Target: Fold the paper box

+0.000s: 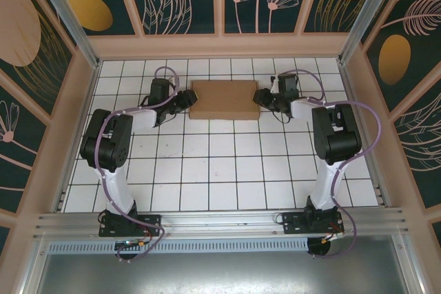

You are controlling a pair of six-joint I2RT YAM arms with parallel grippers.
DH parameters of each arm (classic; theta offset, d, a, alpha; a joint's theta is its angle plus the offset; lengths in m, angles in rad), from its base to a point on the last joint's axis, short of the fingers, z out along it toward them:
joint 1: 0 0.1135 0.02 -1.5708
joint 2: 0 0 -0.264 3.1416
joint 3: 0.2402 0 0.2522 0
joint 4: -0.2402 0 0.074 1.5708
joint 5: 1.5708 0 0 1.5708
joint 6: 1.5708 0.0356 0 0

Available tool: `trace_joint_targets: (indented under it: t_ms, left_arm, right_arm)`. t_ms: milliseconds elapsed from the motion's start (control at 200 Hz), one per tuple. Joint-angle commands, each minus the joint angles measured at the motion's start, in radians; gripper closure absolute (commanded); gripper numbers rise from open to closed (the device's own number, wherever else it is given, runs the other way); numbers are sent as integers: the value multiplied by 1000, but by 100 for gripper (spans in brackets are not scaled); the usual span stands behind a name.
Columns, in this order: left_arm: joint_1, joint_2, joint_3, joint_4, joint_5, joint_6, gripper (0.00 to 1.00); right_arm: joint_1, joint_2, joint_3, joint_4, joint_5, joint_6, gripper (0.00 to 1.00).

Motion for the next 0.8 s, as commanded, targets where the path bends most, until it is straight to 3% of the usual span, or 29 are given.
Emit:
trace_joint_targets:
  t_ms: [0,15,45,65,95,110,210,380,540,590,696,796]
  left_arm:
    - [6,-18,26,-63,-26,28,43]
    - [10,-27,27,-67,-31,30,34]
    - [15,-49,29,-77,-41,36,5]
    - [21,-70,28,-84,-52,39,1]
    - [25,-99,23,-89,-67,41,1]
    - [28,-115,18,-92,-74,44,1]
    - [38,-260,-8,-146,-203,107,1]
    - [49,-525,-198,-16,-489,191,1]
    - [49,-605,-320,1,-673,499,1]
    - [49,-609,-372,7,-686,621,1]
    - [51,-631,-521,101,-787,707,1]
    - [71,-692,-719,332,-698,775,1]
  right_arm:
    - [4,-38,21,-21,20,-2,52]
    - [1,-49,21,-23,31,-3,46]
    - [-1,-75,19,-31,57,-5,37]
    - [-2,-90,17,-31,69,-7,32]
    - [-6,-129,10,-29,93,-14,5]
    - [-7,-145,7,-29,104,-17,1]
    - [-10,-269,-4,-57,225,-20,1]
    - [68,-509,-98,-6,513,-77,1]
    - [129,-666,-349,275,621,-349,1]
    - [130,-695,-427,337,595,-421,1]
    - [143,-736,-541,360,585,-563,1]
    - [102,-737,-652,402,650,-592,1]
